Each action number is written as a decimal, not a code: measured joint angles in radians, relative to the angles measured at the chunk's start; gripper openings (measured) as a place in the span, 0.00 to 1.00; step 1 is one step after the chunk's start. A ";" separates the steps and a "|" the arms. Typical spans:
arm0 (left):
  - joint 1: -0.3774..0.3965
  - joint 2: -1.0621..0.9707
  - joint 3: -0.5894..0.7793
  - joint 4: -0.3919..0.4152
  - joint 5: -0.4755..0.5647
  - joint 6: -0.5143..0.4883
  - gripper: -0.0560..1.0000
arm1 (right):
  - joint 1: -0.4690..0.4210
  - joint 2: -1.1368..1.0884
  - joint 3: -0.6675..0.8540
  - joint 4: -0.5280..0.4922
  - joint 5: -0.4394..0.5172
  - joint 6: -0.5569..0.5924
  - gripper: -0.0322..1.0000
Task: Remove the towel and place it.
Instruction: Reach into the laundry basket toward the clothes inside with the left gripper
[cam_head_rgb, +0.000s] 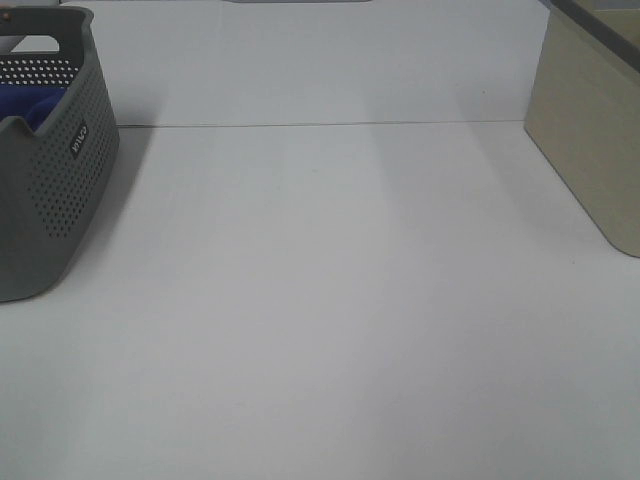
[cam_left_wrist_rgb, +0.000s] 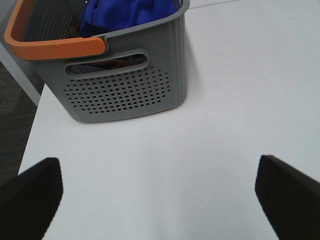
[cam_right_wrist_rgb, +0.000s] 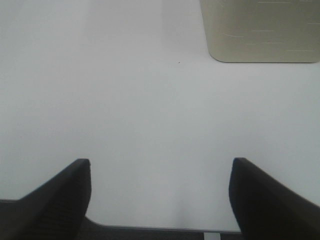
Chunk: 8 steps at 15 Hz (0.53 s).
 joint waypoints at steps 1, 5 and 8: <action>0.035 0.000 0.000 -0.004 0.000 0.006 0.99 | 0.000 0.000 0.000 0.000 0.000 0.000 0.76; 0.052 0.000 0.000 -0.025 0.000 0.031 0.99 | 0.000 0.000 0.000 0.002 0.000 0.000 0.76; 0.052 0.000 0.000 -0.031 0.000 0.039 0.99 | 0.000 0.000 0.000 0.004 0.000 0.000 0.76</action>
